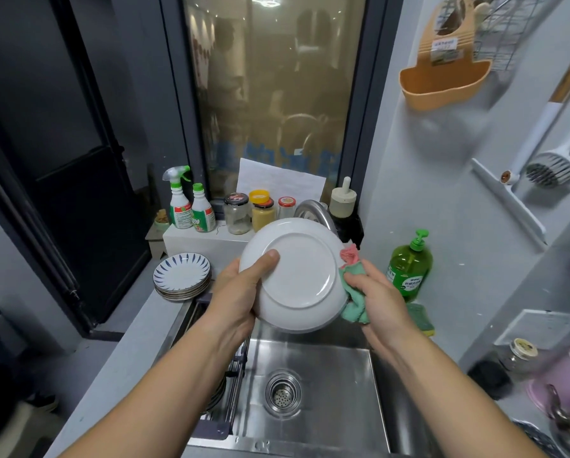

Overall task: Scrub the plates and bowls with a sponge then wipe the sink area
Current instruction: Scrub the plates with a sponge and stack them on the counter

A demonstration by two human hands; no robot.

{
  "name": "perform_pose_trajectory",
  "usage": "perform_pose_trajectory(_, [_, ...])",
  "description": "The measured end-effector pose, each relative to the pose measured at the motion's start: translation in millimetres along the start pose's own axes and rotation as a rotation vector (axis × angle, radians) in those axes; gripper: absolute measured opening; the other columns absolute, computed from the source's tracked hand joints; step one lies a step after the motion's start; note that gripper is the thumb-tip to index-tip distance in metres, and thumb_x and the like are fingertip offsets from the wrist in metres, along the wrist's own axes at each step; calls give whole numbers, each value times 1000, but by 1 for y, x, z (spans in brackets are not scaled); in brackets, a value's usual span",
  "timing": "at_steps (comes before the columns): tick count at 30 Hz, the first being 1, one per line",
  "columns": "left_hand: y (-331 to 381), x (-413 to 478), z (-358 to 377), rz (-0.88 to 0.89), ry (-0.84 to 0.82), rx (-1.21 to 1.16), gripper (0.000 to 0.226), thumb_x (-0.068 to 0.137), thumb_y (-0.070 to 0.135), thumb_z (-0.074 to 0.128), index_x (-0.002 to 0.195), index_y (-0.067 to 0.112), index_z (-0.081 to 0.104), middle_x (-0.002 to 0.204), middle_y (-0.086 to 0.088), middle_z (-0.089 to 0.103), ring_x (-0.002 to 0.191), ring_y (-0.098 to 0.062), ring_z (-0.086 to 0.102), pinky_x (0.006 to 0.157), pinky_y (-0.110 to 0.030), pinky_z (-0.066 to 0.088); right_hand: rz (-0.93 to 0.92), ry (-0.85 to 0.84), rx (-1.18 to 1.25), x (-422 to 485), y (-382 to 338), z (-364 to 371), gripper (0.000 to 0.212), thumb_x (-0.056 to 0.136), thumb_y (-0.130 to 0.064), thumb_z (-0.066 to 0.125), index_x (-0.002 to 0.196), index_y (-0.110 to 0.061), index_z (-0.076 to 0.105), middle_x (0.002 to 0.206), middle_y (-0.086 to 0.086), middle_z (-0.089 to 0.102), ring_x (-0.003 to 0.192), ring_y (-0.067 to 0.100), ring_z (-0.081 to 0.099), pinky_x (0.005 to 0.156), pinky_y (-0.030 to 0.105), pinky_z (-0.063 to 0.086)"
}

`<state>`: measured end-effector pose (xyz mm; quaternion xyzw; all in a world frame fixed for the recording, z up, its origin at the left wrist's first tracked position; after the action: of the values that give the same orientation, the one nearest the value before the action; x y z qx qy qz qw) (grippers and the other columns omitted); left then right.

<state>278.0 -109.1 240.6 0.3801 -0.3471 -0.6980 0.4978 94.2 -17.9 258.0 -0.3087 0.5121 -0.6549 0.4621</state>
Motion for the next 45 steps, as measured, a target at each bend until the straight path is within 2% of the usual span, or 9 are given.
perform_pose_trajectory(2, [-7, -2, 1, -12, -5, 2, 42, 86, 17, 78, 125, 4, 67, 110, -15, 78, 104, -33, 74, 86, -41, 60, -22, 26, -27, -1, -8, 5, 29, 99, -7, 52, 117, -23, 69, 89, -2, 72, 68, 14, 60, 57, 28, 41])
perform_pose_trajectory(5, [-15, -5, 4, -46, 2, -44, 39, 86, 14, 77, 123, 4, 68, 110, -16, 78, 103, -33, 74, 87, -42, 59, -116, 85, -298, 1, -13, 9, 41, 102, -16, 52, 141, -30, 54, 121, -12, 66, 109, 7, 62, 90, 25, 46])
perform_pose_trajectory(9, [-22, -6, 6, -97, 14, -83, 36, 89, 17, 77, 123, 7, 69, 111, -17, 77, 106, -35, 74, 92, -48, 59, -473, 86, -1047, -13, -11, 20, 54, 108, -35, 29, 159, -33, 14, 165, -7, 18, 150, 11, 16, 120, 29, 17])
perform_pose_trajectory(15, [-26, -11, 6, -77, -19, -135, 53, 82, 21, 82, 128, 1, 66, 118, -22, 74, 110, -36, 72, 96, -49, 58, -888, -204, -1712, -42, 20, 51, 64, 99, -35, 32, 157, -10, 25, 165, 11, 21, 154, 29, 13, 121, 54, 14])
perform_pose_trajectory(22, [-31, -9, 2, -125, -11, -196, 68, 82, 48, 73, 134, 6, 63, 123, -21, 72, 115, -39, 70, 103, -59, 52, -860, -123, -1455, -39, 4, 38, 44, 96, -21, 43, 139, -11, 48, 162, 16, 21, 153, 32, 10, 122, 49, 21])
perform_pose_trajectory(27, [-38, -9, -2, -215, -63, -239, 68, 79, 51, 73, 127, 4, 68, 121, -22, 72, 112, -36, 71, 97, -51, 57, -1009, 19, -1433, -52, 0, 43, 42, 82, -11, 63, 123, -20, 67, 104, 7, 55, 94, 30, 52, 85, 39, 40])
perform_pose_trajectory(30, [-47, -9, 0, -220, -125, -256, 63, 74, 52, 81, 108, 0, 73, 95, -16, 75, 81, -24, 73, 68, -32, 60, -1026, -214, -1495, -61, 14, 58, 39, 92, -21, 54, 129, -10, 63, 120, 10, 59, 112, 31, 54, 102, 42, 42])
perform_pose_trajectory(39, [-30, 5, -6, -141, -56, -228, 94, 64, 54, 93, 139, 7, 59, 131, -22, 68, 120, -40, 67, 107, -62, 48, -879, 12, -1671, -50, 2, 54, 64, 98, -42, 34, 146, -1, 46, 153, 19, 44, 146, 34, 36, 116, 46, 25])
perform_pose_trajectory(45, [-38, 3, 2, -169, -110, -249, 74, 81, 46, 85, 138, 4, 62, 142, -28, 59, 135, -33, 53, 110, -48, 44, -906, -80, -1576, -43, 6, 70, 60, 97, -42, 42, 146, -9, 48, 155, 10, 44, 148, 28, 32, 121, 44, 22])
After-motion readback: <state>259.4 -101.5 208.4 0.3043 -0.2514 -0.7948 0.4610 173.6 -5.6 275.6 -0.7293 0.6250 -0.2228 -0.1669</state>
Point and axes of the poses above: each hand's wrist, its own x-axis towards the middle knuckle, its own z-axis out of the palm, y = z × x, the point moved 4 cm from there along x, towards the middle knuckle
